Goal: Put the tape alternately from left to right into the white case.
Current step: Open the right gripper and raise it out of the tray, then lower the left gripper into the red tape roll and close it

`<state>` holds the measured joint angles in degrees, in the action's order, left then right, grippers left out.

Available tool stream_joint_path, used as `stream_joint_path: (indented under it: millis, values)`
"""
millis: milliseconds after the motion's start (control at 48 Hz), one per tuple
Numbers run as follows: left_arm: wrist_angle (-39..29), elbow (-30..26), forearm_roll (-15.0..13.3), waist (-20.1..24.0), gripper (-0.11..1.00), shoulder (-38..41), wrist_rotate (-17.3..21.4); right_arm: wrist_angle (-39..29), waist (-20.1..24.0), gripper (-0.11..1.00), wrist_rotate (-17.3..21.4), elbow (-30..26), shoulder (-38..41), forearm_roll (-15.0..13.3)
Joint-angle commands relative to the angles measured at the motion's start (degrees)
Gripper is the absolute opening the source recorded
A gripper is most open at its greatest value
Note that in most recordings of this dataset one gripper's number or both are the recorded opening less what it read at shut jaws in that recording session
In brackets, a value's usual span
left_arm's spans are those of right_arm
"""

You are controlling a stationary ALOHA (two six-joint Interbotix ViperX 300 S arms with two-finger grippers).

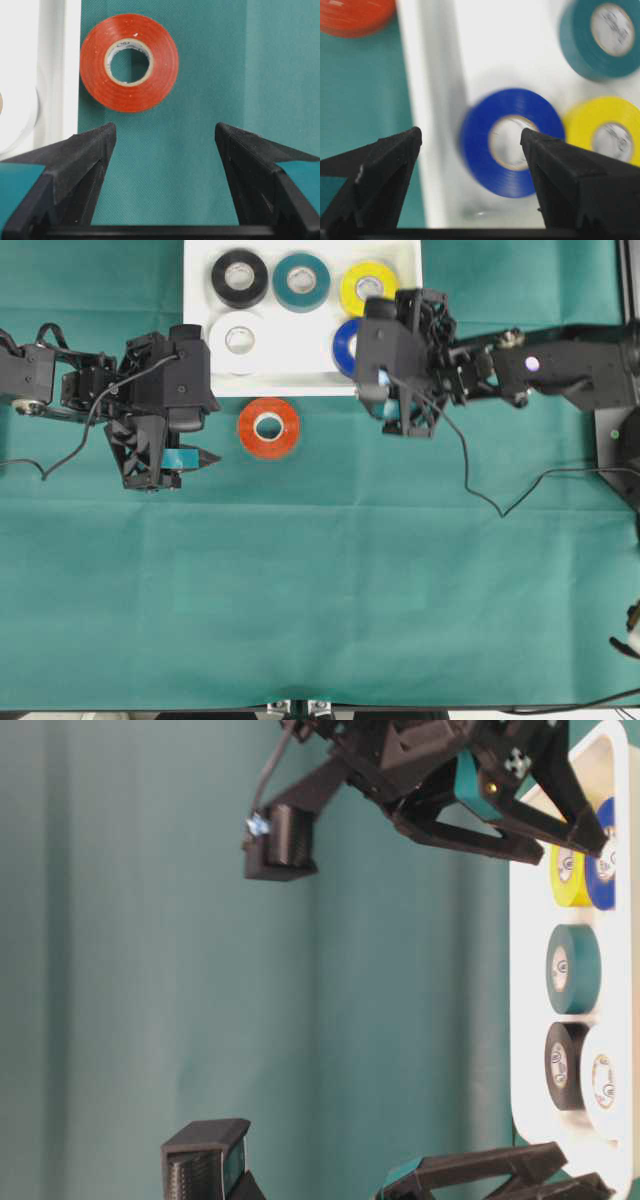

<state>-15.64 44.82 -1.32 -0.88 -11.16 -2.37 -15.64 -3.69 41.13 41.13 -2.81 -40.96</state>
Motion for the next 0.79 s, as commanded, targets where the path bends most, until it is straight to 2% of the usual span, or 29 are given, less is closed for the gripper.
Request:
stream_joint_path:
  millis: [0, 333, 770]
  values:
    - [0.44, -0.88, -0.09, -0.18, 0.90, -0.62, 0.00, 1.05, 1.76, 0.87, 0.09, -0.18, -1.93, -0.26]
    - [0.44, -0.70, -0.09, -0.18, 0.90, -0.70, 0.09, 4.13, 9.14, 0.87, 0.44, 0.62, -2.72, -0.26]
    - [0.44, -0.97, -0.09, -0.18, 0.90, -0.62, 0.00, 4.22, 10.37, 0.87, 0.44, 0.88, -2.72, -0.18]
